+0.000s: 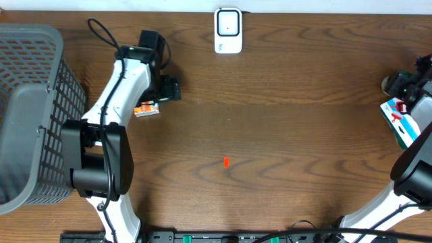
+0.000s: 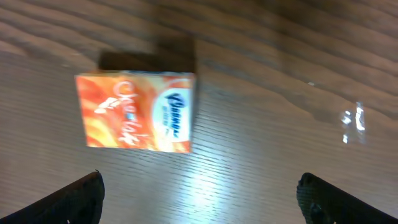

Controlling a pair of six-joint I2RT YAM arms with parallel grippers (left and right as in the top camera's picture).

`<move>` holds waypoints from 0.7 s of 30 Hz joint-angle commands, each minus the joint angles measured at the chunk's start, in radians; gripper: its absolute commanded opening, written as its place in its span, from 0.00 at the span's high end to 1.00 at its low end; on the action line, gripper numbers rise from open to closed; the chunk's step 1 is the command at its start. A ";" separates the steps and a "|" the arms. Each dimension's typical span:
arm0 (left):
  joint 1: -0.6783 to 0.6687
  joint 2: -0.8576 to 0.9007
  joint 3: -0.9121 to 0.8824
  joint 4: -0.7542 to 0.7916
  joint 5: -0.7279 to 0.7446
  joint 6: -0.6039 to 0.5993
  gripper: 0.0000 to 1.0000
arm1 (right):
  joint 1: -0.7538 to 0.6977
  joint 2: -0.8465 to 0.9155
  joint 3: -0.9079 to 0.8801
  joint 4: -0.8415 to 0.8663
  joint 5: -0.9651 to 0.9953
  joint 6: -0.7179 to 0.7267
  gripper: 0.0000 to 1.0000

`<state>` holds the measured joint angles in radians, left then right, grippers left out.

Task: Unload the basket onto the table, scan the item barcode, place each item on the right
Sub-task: 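Carry the jar right with the right gripper and place it at the right edge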

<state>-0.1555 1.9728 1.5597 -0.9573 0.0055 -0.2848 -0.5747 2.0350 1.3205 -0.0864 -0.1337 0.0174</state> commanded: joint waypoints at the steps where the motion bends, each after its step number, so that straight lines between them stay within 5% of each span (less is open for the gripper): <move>1: -0.019 -0.003 -0.007 0.001 0.009 -0.005 0.02 | -0.023 -0.015 0.013 -0.007 0.009 0.013 0.32; 14: -0.026 -0.003 -0.006 0.001 0.008 -0.005 0.02 | -0.019 -0.015 0.028 0.008 -0.106 0.016 0.02; 21: -0.026 -0.003 -0.006 -0.003 0.006 -0.005 0.02 | -0.019 -0.034 0.114 -0.012 -0.229 0.037 0.01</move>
<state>-0.1833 1.9728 1.5597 -0.9543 0.0166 -0.2855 -0.5961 2.0350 1.3678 -0.0944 -0.2703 0.0376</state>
